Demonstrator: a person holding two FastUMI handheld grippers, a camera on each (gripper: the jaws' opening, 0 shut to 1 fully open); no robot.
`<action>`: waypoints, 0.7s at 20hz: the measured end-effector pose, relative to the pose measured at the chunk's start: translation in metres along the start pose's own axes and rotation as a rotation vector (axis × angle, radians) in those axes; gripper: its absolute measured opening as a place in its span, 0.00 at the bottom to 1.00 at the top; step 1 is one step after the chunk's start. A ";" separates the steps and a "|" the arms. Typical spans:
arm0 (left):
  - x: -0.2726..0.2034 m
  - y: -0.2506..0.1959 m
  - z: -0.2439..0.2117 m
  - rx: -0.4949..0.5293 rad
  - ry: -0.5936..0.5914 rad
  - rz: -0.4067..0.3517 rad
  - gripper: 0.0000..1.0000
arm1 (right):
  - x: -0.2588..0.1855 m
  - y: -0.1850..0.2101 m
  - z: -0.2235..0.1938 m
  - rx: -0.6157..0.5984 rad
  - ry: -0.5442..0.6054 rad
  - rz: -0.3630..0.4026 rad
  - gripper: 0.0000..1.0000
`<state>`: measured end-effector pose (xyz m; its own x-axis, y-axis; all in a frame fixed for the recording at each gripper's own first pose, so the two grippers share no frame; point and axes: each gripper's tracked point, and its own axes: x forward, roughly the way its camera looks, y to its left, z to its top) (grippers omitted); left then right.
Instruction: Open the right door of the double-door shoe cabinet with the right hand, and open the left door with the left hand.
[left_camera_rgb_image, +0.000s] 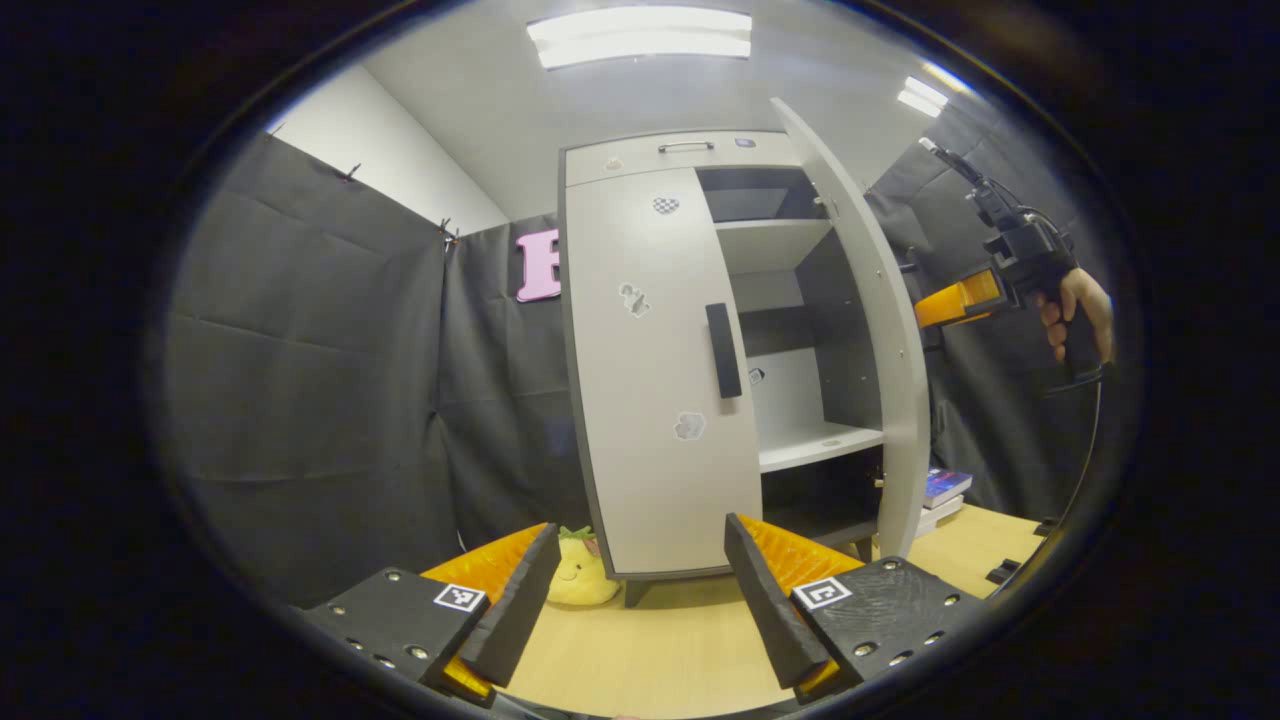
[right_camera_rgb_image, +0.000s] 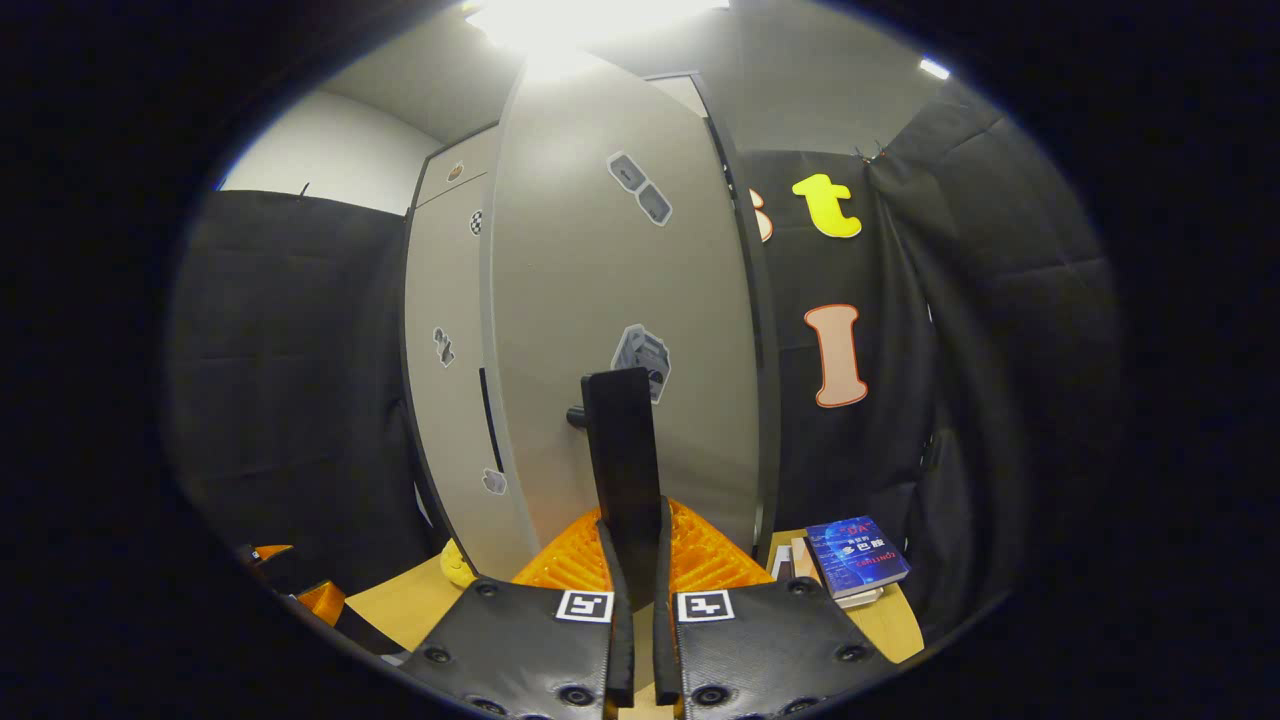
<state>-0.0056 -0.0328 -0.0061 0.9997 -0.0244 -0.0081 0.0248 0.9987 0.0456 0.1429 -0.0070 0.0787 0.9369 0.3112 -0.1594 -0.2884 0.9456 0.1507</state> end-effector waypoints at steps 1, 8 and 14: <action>0.001 -0.004 0.000 -0.002 0.001 -0.006 0.95 | -0.003 -0.005 0.001 -0.002 0.001 -0.002 0.09; 0.009 -0.027 0.003 0.003 -0.007 -0.046 0.95 | -0.018 -0.043 0.004 -0.024 -0.006 -0.064 0.08; 0.017 -0.040 0.004 0.002 0.001 -0.072 0.95 | -0.023 -0.084 0.006 -0.004 -0.013 -0.161 0.08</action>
<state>0.0105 -0.0730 -0.0041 0.9953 -0.0961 -0.0120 0.0966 0.9942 0.0472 0.1473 -0.0945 0.0758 0.9736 0.1544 -0.1683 -0.1351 0.9835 0.1207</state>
